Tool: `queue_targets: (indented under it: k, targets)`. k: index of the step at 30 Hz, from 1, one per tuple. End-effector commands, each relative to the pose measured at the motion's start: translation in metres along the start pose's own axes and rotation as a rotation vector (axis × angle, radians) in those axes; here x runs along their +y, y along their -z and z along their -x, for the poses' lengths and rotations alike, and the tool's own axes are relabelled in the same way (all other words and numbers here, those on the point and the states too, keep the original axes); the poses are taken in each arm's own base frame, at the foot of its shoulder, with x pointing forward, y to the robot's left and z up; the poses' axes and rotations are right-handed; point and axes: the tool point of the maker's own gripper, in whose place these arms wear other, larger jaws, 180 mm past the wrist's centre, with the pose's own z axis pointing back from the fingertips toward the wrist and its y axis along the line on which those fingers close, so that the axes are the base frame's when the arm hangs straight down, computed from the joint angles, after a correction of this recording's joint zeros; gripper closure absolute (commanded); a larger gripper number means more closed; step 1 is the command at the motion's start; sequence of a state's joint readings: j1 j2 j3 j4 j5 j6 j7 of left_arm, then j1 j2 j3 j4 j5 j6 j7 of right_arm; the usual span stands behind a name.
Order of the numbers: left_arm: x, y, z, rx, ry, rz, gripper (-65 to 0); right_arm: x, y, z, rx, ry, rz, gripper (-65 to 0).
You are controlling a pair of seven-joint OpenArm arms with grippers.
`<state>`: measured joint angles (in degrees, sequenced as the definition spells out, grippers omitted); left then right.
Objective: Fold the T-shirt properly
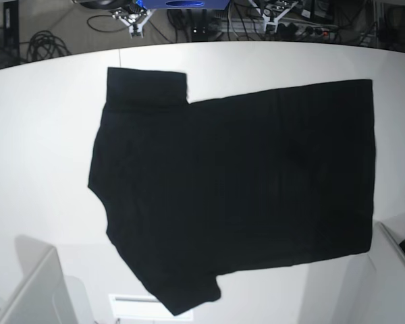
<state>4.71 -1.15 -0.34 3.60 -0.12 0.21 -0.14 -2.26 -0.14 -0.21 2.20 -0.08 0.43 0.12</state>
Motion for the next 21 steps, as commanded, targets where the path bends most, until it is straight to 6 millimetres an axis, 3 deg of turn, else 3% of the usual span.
queue_targets:
  k: [1,21]
  targets:
    - [0.0026,-0.0001,0.005,0.013,-0.005,-0.009,0.0,-0.0047,-0.0001,0.0007,0.005,-0.001,0.013,0.0]
    - [0.0024,-0.0001,0.0038,0.013,0.013,-0.008,0.0,-0.0043,0.0004,0.0097,0.02,-0.001,0.013,0.0]
